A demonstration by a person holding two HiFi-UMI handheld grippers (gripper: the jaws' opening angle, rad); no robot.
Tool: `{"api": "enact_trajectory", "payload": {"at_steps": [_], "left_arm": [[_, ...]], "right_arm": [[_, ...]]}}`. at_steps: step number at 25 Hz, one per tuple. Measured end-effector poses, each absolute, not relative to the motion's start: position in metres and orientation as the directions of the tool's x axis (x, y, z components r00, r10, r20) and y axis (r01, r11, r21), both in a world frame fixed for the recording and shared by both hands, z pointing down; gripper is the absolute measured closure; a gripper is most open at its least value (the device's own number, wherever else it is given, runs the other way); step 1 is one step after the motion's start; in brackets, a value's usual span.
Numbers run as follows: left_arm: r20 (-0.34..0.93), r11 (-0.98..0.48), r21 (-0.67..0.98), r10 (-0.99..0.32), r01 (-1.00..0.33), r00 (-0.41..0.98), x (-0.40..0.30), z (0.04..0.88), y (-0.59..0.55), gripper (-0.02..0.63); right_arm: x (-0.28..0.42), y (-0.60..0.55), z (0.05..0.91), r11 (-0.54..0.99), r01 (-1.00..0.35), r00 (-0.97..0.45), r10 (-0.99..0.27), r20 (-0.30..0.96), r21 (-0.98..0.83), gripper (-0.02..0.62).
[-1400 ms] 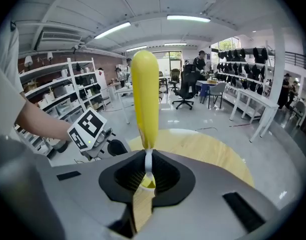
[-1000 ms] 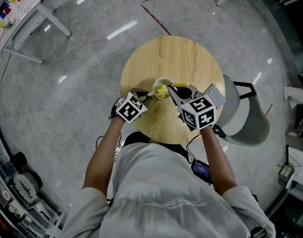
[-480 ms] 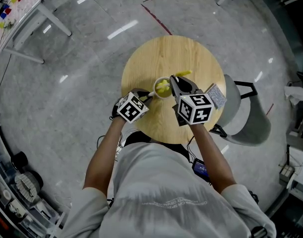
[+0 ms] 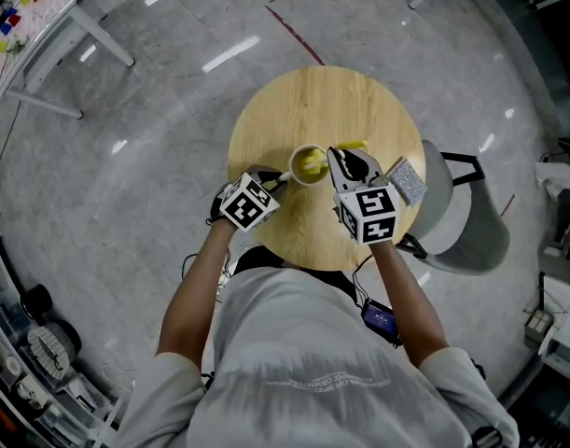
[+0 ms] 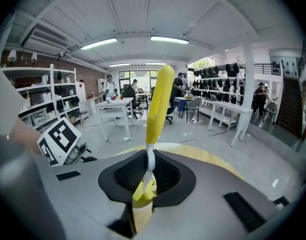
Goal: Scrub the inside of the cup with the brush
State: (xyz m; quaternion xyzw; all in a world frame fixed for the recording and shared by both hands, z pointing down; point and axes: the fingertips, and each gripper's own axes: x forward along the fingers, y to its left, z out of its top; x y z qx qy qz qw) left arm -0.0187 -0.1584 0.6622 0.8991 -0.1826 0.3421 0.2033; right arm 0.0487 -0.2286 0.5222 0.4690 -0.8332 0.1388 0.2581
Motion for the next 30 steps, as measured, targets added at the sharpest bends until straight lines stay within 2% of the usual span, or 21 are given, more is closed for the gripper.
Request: {"api": "enact_trajectory", "payload": {"at_steps": [8,16,21,30], "left_arm": [[0.687,-0.853,0.239,-0.189,-0.464,0.701,-0.018,0.662,-0.159,0.520],[0.685,-0.853,0.242,-0.187,-0.462,0.704,-0.018,0.662,-0.159,0.520],[0.688,-0.851,0.244,-0.185,-0.465,0.702,-0.016,0.661,-0.161,0.520],[0.693,-0.850,0.240,-0.188,-0.468,0.696,-0.014,0.660,-0.161,0.520]], "right_arm": [[0.046,-0.200,0.522,0.616,-0.787,-0.459,-0.616,0.641,0.029,0.537],[0.049,-0.185,0.526,0.609,-0.782,-0.520,-0.522,0.676,-0.131,0.540],[0.043,-0.194,0.523,0.584,-0.786,-0.564,-0.542,0.624,-0.203,0.540],[0.017,-0.227,0.514,0.570,-0.804,-0.569,-0.658,0.493,-0.169,0.540]]}}
